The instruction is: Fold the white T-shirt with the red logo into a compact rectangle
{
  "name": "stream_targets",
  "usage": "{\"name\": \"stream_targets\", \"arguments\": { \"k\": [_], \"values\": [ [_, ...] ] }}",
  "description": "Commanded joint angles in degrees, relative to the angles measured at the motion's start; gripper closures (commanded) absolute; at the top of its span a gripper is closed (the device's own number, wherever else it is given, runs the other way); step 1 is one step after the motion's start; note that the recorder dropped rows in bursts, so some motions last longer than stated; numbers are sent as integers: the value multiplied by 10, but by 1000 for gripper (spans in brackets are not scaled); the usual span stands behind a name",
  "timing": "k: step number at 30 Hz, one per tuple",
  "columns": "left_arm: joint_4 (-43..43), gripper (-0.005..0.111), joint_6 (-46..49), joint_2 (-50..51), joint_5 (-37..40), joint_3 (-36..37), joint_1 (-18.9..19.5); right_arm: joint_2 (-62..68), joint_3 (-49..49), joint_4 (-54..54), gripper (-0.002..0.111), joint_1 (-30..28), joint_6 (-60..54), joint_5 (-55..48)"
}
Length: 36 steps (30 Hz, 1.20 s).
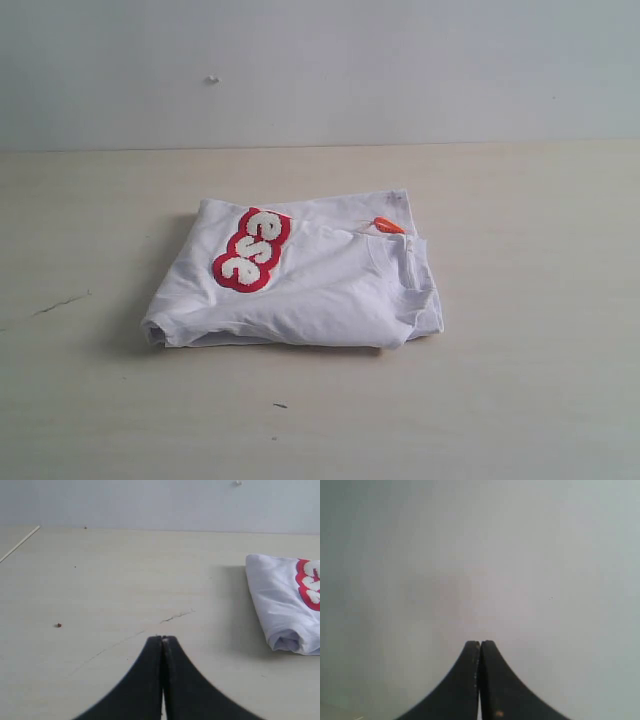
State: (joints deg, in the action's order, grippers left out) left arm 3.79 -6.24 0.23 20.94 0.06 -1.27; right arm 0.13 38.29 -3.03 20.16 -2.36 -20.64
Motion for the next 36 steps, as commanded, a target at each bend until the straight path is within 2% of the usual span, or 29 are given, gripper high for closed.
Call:
{"name": "stream_targets", "arguments": {
  "k": [1,7,36],
  "values": [
    [-2,107,0,-2,-7,-1,1,-1,-3,0,108,2,0,-5],
    [-2,107,0,-2,-7,-1,1,-1,-3,1,108,2,1,-73],
    [-2,107,0,-2,-7,-1,1,-1,-17,3,108,-1,1,-69]
  ]
}}
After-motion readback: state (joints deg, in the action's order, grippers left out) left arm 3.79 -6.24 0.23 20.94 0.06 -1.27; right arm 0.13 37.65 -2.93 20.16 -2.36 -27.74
